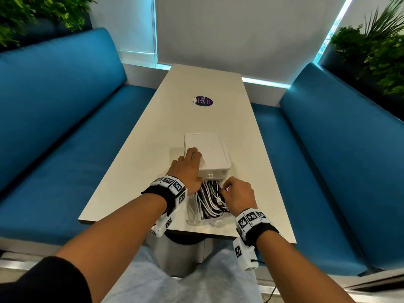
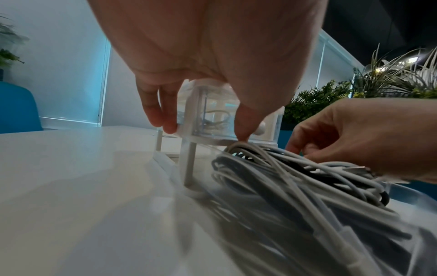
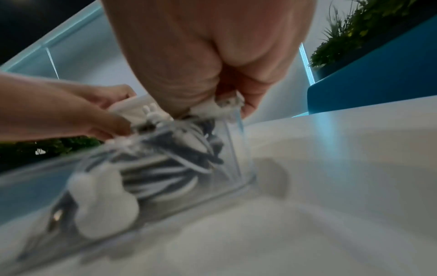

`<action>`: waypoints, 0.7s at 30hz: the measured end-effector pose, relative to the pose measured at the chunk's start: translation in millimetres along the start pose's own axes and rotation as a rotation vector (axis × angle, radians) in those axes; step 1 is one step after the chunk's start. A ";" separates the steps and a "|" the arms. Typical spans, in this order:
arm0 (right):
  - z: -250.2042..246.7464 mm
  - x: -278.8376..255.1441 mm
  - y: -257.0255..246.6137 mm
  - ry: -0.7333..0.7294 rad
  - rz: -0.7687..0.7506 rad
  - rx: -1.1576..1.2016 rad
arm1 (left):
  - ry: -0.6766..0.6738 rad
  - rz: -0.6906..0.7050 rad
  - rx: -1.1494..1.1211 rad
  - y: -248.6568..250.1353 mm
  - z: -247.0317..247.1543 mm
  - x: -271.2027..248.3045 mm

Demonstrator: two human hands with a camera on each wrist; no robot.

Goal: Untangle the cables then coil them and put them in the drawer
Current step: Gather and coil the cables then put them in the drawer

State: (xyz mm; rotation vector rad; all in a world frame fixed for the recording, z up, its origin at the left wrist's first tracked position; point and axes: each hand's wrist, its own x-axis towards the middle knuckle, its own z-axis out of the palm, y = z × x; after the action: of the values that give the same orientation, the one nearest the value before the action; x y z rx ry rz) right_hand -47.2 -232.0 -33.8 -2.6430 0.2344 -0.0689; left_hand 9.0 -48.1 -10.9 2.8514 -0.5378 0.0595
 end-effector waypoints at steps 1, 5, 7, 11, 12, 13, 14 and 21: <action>2.0 0.4 0.6 0.026 0.013 0.026 | -0.004 0.002 -0.012 -0.6 -0.7 -0.2; 2.3 9.7 -1.1 0.047 0.081 0.115 | -0.038 0.017 0.017 -2.8 -3.6 -0.5; 4.3 13.2 -2.7 -0.004 0.036 0.175 | -0.038 0.015 0.075 -2.4 -2.1 -0.3; 2.8 10.8 -0.4 -0.087 0.067 0.372 | -0.006 -0.022 0.102 1.5 1.7 1.8; 2.3 10.5 3.7 -0.135 0.079 0.338 | -0.002 -0.024 0.103 2.4 2.0 2.0; 2.6 10.0 8.0 -0.207 0.096 0.273 | 0.003 -0.024 0.105 2.9 2.3 2.1; 3.1 9.0 10.3 -0.279 0.103 0.201 | 0.007 -0.023 0.107 3.4 2.1 1.9; 26.5 5.9 -21.0 -0.213 0.132 -0.081 | -0.016 0.013 0.087 2.0 2.6 0.1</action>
State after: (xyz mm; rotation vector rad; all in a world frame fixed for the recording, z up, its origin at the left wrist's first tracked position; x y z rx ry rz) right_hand -35.8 -202.6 -47.3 -2.6810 0.3439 0.2696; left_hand 8.4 -50.6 -13.0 2.9354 -0.5712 0.0642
